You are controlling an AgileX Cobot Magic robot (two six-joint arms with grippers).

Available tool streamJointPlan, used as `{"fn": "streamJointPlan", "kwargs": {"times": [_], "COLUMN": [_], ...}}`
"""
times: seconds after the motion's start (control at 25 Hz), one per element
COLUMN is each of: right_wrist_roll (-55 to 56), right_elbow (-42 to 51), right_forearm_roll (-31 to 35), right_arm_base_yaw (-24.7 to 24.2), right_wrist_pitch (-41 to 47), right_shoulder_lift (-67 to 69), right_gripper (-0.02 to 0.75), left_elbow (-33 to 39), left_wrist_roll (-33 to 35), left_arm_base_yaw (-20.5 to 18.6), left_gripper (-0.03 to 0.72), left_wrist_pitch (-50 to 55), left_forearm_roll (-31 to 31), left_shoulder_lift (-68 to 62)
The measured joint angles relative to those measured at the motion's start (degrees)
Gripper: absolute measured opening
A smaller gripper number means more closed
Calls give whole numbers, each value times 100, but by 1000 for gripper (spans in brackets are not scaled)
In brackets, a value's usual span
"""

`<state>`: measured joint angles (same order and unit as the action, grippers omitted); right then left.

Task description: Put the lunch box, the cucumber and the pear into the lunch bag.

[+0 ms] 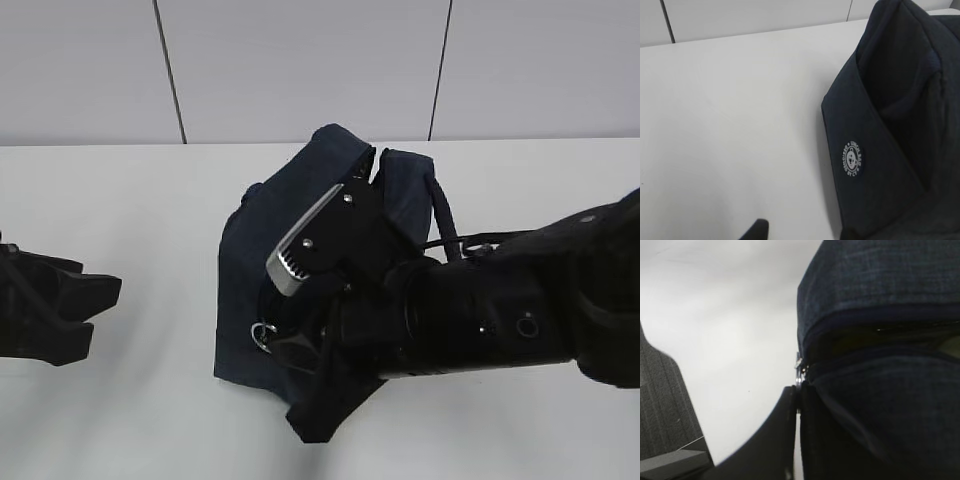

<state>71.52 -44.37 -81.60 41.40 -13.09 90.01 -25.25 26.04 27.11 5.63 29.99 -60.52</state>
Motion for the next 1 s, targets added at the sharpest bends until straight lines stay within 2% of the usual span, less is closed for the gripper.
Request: {"fn": "streamJointPlan", "kwargs": {"times": [0.16,0.4,0.6,1.0], "right_wrist_roll": [1257,2354,2807,2945], "right_elbow": [0,-8,-8,-8], "right_forearm_roll": [-1264,-2184,-2354,-2359], "right_arm_base_yaw": [0,0,0,0], "right_wrist_pitch": [-158,-242,-249,143], "right_shoulder_lift": [46,60,60,60], "right_gripper": [0,0,0,0], "left_elbow": [0,0,0,0], "left_wrist_roll": [0,0,0,0], "left_arm_base_yaw": [0,0,0,0], "left_gripper": [269,269,269,267], "left_wrist_pitch": [-11,-13,-17,-17], "left_forearm_roll": [0,0,0,0], "left_shoulder_lift": [0,0,0,0]}}
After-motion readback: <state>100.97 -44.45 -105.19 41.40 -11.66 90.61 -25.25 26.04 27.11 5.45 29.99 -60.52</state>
